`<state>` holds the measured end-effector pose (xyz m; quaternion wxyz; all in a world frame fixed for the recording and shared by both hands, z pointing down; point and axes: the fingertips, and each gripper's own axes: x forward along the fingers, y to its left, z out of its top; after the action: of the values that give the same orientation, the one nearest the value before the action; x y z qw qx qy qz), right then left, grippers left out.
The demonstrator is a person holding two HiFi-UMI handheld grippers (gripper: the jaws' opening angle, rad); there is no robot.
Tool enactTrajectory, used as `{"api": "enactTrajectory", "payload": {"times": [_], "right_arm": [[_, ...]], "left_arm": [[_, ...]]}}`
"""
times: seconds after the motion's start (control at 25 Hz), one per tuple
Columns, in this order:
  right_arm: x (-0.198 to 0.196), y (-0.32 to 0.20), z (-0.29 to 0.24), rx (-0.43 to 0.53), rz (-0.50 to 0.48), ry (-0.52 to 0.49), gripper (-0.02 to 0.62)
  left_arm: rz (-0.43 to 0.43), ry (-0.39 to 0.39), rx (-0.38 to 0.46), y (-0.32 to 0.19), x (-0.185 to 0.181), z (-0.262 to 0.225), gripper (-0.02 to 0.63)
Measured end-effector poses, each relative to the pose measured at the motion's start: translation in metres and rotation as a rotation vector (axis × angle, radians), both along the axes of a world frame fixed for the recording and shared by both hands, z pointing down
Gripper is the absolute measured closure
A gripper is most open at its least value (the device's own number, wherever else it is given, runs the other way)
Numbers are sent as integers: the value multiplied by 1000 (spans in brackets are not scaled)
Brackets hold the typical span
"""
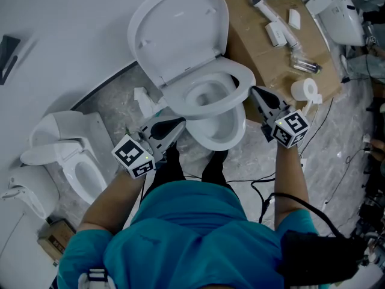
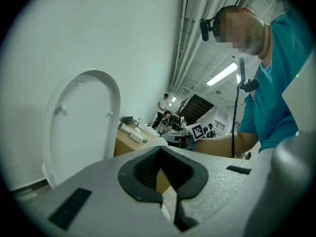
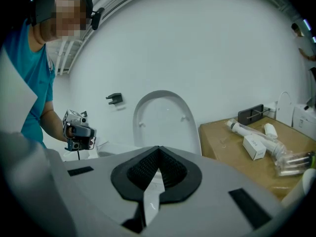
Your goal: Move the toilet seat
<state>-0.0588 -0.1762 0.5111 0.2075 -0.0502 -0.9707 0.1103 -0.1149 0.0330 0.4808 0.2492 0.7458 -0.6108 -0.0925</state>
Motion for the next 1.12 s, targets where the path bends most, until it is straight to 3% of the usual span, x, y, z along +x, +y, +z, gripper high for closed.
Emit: {"api": "enactTrajectory", "payload": {"times": [0.88, 1.04, 1.12], "right_arm": [[-44, -8, -16, 31, -3, -17, 597], [-58, 7, -7, 98, -70, 42, 597], [-61, 5, -8, 104, -46, 20, 597]], "left_arm": [[-37, -4, 10, 11, -14, -4, 603], [-44, -3, 13, 14, -16, -6, 603], [-48, -3, 14, 16, -18, -8, 603]]}}
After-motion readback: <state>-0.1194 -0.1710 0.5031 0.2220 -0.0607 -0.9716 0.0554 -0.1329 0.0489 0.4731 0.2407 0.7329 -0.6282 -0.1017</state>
